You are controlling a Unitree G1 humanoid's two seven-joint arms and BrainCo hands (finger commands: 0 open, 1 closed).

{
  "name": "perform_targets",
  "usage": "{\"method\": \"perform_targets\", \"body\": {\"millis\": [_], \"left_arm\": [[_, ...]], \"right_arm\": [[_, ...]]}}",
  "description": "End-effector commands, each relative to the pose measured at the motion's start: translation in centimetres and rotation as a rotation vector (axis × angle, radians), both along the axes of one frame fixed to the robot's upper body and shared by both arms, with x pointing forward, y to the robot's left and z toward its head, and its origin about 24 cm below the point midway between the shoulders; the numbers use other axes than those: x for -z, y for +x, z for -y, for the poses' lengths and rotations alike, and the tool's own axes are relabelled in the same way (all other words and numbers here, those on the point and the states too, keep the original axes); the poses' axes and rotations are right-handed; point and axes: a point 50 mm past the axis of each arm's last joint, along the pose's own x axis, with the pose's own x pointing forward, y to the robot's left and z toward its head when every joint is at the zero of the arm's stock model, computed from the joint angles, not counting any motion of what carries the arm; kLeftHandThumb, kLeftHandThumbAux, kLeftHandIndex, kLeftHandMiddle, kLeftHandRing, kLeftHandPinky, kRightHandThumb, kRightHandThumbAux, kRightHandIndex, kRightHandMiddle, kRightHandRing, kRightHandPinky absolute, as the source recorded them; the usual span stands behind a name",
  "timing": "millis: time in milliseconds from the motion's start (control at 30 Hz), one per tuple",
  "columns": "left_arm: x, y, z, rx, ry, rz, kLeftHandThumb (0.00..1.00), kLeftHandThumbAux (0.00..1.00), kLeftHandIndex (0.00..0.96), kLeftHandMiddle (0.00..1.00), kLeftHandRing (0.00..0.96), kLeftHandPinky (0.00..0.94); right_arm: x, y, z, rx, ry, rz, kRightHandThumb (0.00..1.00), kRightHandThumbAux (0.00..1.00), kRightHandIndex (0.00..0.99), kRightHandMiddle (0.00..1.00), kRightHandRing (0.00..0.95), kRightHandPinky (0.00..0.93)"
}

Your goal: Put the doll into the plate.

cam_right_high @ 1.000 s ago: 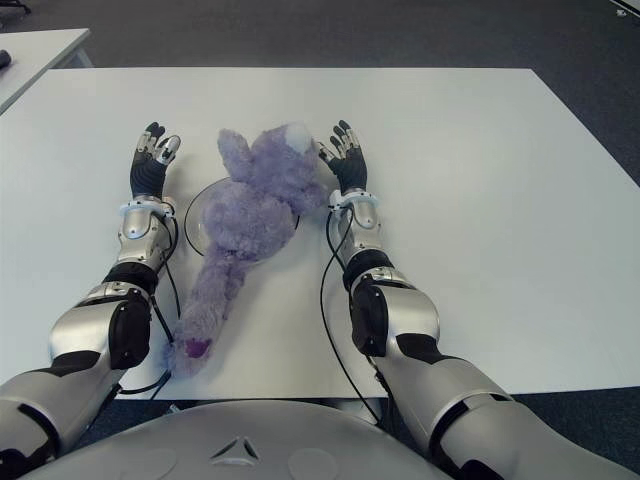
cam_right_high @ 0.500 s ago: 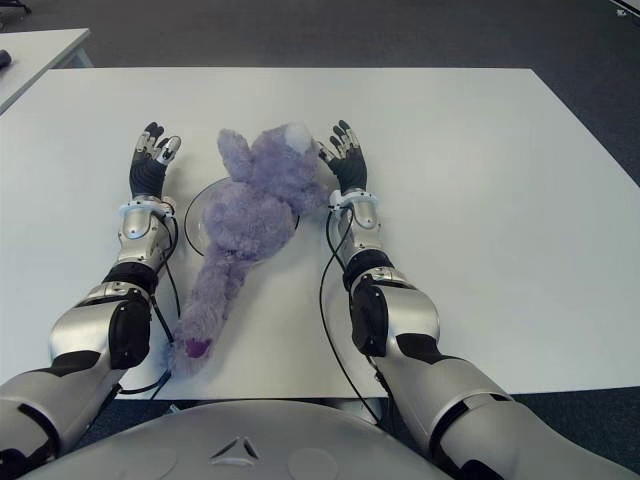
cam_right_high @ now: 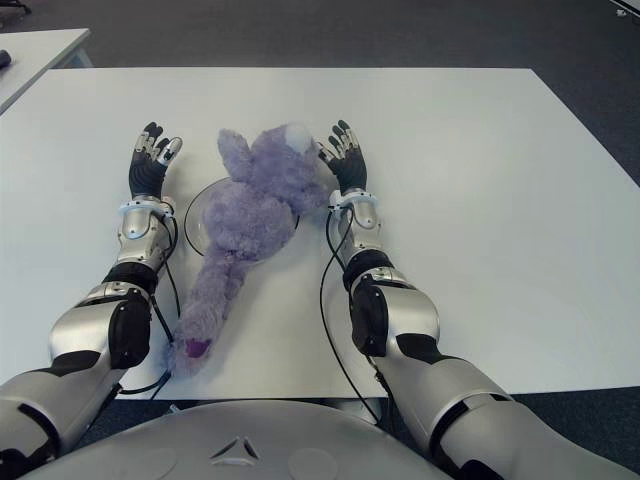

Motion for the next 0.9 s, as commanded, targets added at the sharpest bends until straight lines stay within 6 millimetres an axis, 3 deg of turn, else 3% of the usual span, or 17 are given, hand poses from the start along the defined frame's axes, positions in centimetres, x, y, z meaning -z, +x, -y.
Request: {"method": "perform_targets", "body": {"millis": [33, 900], "left_arm": [[11.61, -9.78, 4.24, -0.048, -0.204, -0.428, 0.021, 0.609, 0.029, 0.061, 0.046, 0.043], [11.63, -9.74, 4.19, -0.043, -0.194, -0.436, 0.023, 0.611, 0.036, 0.063, 0.050, 0.052]], "right_arm": [[10.03, -7.48, -1.19, -0.004, 0.075, -0.425, 0.355, 0.860, 0.040, 0.052, 0.058, 0.100], [10.02, -7.48, -1.24, -0.003, 0.072, -0.424, 0.361, 0.878, 0.045, 0.057, 0.063, 0.103]]}}
